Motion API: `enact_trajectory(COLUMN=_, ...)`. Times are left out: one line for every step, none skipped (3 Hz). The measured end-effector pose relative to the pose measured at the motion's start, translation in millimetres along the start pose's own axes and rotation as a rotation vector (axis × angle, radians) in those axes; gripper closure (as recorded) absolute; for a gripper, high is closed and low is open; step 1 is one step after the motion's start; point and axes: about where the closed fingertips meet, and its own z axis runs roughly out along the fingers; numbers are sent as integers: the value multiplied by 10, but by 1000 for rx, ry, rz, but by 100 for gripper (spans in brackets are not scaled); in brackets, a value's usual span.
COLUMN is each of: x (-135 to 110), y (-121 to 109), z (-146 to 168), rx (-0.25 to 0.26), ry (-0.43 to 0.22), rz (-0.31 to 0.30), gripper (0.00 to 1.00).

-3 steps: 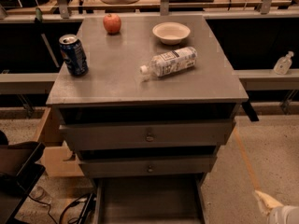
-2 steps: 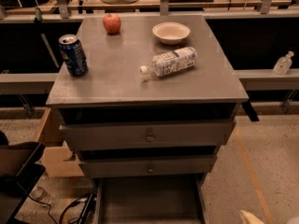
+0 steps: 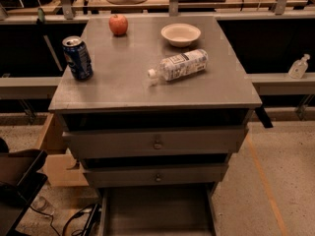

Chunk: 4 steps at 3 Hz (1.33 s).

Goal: Close bottom drawer

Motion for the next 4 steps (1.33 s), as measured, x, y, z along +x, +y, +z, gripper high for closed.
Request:
enact_trajectory(x=1, y=1, z=-2, rx=0, ry=0, rz=0, gripper=0)
enact_trajectory(x=35, y=-11, z=27, rx=6, ry=17, rz=6, gripper=0)
enact_trajectory(x=218, y=-97, z=101, rx=-2, ry=103, rz=-27, gripper=0)
enact_trajectory(x=308, y=-188, z=294, rx=-39, ry=161, rz=-42, gripper=0)
